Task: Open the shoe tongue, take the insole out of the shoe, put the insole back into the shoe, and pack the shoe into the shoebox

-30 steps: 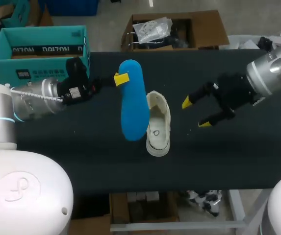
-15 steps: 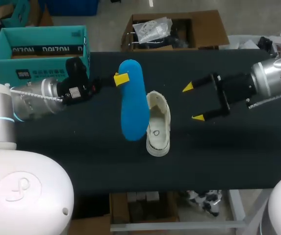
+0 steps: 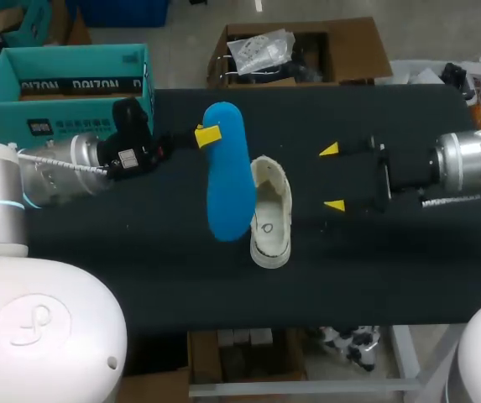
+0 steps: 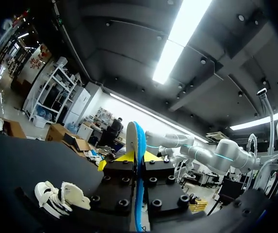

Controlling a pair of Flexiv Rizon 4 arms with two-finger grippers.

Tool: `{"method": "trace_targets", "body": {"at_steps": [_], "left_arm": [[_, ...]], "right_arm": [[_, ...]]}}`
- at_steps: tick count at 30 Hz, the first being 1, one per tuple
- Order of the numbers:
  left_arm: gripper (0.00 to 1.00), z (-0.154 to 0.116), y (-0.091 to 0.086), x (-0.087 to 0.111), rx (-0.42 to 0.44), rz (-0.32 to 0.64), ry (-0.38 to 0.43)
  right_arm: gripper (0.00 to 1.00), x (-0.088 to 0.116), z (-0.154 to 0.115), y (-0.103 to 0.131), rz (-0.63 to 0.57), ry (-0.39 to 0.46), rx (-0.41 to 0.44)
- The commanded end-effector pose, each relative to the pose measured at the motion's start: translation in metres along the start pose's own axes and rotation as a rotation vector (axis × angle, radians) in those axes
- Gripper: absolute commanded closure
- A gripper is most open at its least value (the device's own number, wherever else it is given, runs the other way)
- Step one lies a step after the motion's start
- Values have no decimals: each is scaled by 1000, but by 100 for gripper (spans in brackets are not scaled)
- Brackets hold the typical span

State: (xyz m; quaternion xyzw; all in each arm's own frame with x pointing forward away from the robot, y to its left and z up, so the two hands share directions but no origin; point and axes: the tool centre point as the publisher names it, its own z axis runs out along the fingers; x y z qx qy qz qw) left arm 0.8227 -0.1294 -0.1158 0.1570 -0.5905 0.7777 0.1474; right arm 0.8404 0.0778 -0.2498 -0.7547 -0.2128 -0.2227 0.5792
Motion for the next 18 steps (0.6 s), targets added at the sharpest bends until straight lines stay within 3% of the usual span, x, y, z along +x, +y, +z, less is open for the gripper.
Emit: {"method": "trace_targets", "body": {"at_steps": [1,12,18], "left_arm": [[100,1,1,1,3,0,-3],[100,1,1,1,3,0,-3],[100,2,4,0,13,30,-17]], "right_arm": [[0,4,7,3,53,9,27],[0,-8,20,-28,266,-39,36],[0,-24,25,-35,355,-37,81]]}}
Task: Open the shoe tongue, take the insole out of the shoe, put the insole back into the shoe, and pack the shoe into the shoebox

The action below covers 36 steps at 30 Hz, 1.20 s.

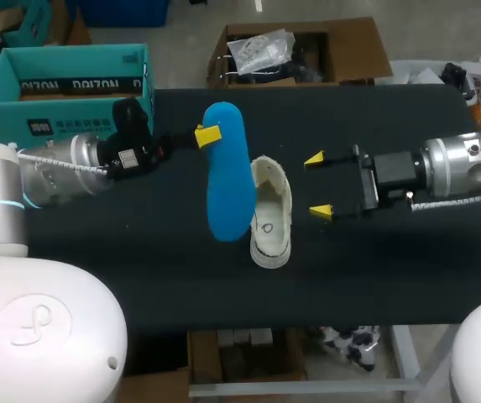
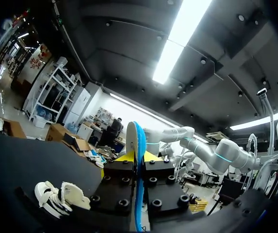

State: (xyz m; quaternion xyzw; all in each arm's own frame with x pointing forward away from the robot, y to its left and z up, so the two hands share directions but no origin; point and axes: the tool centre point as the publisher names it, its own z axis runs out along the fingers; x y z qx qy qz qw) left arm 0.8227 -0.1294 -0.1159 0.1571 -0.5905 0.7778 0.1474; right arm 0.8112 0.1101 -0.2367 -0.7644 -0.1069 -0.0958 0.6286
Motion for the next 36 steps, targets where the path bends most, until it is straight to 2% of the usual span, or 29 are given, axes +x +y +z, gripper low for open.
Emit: {"method": "trace_targets", "body": {"at_steps": [1,5,8,12,16,19,21,22,25,26,29,32,36], "left_arm": [[100,4,6,-1,27,37,-19],[100,12,15,1,68,105,-7],[100,21,20,2,67,134,26],[100,35,25,5,36,239,88],[100,50,27,4,20,353,152],[100,56,27,3,29,375,196],[100,58,29,3,35,381,212],[100,58,31,2,33,393,221],[100,61,35,1,41,385,246],[100,61,37,1,43,387,249],[100,63,40,1,40,392,264],[100,65,42,1,42,395,269],[100,67,44,1,47,391,280]], "right_arm": [[0,-11,1,5,33,10,26],[0,-17,4,9,68,14,57],[0,-19,6,11,101,12,63],[0,-19,10,11,124,-2,75],[10,-19,15,10,152,-24,87],[10,-19,19,9,171,-33,86],[13,-19,20,8,176,-33,85],[15,-19,21,8,180,-33,85],[47,-19,23,8,190,-37,94],[51,-19,23,9,195,-41,95],[55,-18,25,9,200,-45,96],[65,-17,26,8,199,-48,96],[71,-17,26,7,197,-50,97]]}}
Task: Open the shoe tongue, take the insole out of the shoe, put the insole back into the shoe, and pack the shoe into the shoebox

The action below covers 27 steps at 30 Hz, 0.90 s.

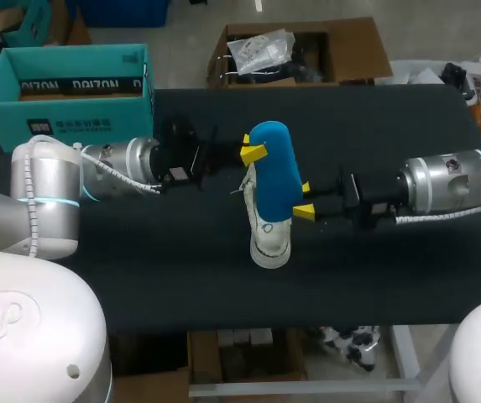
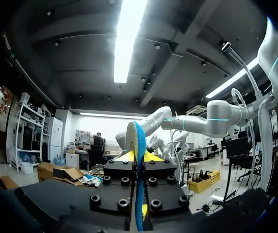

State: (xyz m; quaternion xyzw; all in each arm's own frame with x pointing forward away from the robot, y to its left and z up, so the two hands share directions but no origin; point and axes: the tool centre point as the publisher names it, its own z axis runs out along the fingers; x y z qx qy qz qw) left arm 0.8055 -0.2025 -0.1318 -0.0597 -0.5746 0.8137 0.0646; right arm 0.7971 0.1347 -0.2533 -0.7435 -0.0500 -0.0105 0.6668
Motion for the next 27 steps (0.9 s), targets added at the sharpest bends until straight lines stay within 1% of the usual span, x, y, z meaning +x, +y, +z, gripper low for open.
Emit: {"method": "trace_targets", "body": {"at_steps": [1,3,5,6,7,8,13,14,15,16,18,20,23,24,25,26,27], "left_arm": [[100,1,6,-3,22,2,20],[100,1,7,-3,23,6,22],[100,1,8,-3,26,10,23],[100,1,8,-3,26,11,24],[100,1,8,-3,27,11,25],[100,1,9,-4,27,13,25],[100,0,9,-4,12,6,33],[74,-1,7,-5,3,-3,44],[11,-2,5,-6,0,-3,53],[0,-3,2,-6,-2,-9,64],[0,-6,-4,-7,-21,-5,100],[0,-12,-9,-8,-31,-11,159],[0,-21,-13,-7,-122,-40,263],[0,-25,-14,-6,-176,-64,308],[0,-30,-14,-5,-257,-82,356],[0,-37,-14,-4,-378,-102,397],[0,-44,-14,-6,-484,-112,397]], "right_arm": [[76,1,-1,0,0,-4,5],[81,1,-1,0,-5,-8,17],[83,1,-1,0,-5,-8,18],[86,1,-1,0,-5,-10,20],[96,1,-1,0,-5,-11,21],[100,1,-1,0,-5,-11,21],[100,1,0,2,-14,-26,35],[100,1,0,2,-19,-33,38],[100,0,0,2,-24,-40,38],[100,0,0,2,-29,-46,39],[100,-3,-1,2,-41,-55,41],[100,-7,-3,2,-56,-62,38],[100,-16,-5,0,-77,-67,24],[100,-19,-5,0,-84,-67,19],[100,-22,-6,-1,-88,-67,14],[100,-26,-6,-3,-92,-69,7],[100,-31,-7,-5,-92,-76,7]]}}
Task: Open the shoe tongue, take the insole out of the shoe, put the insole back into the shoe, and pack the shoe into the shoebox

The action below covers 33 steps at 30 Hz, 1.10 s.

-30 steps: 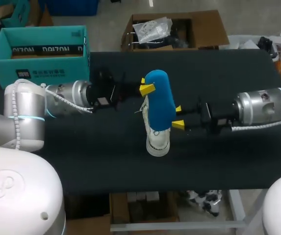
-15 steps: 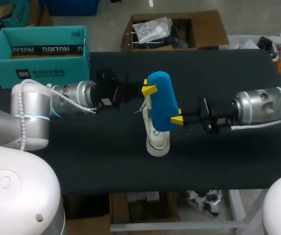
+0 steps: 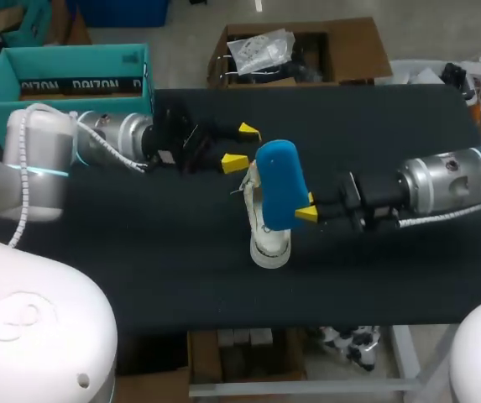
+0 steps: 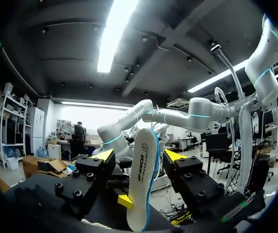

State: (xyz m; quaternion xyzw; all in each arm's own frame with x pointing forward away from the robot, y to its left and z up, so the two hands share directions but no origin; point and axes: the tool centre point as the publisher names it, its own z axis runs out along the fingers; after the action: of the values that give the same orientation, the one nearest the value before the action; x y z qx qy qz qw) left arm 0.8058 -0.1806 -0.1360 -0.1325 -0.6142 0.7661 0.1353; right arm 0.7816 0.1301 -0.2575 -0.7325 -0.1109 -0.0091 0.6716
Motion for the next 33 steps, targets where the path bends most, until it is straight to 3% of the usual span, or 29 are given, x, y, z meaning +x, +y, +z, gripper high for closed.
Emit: {"method": "trace_targets", "body": {"at_steps": [1,14,16,20,25,33], "left_arm": [[0,-24,-8,-5,-359,-94,195],[0,-24,-8,-5,-359,-94,195],[0,-19,0,-16,-436,-34,337],[0,-31,6,-30,-439,55,546],[0,-38,15,-33,-466,95,697],[0,-42,24,-29,-513,109,825]], "right_arm": [[100,-14,-2,-10,-2,6,-16],[100,-14,-2,-10,-2,6,-16],[100,-13,-2,-10,-20,-17,-13],[100,-28,5,-18,-119,-66,-17],[100,-46,12,-29,-212,-97,8],[100,-56,21,-39,-220,-241,23]]}}
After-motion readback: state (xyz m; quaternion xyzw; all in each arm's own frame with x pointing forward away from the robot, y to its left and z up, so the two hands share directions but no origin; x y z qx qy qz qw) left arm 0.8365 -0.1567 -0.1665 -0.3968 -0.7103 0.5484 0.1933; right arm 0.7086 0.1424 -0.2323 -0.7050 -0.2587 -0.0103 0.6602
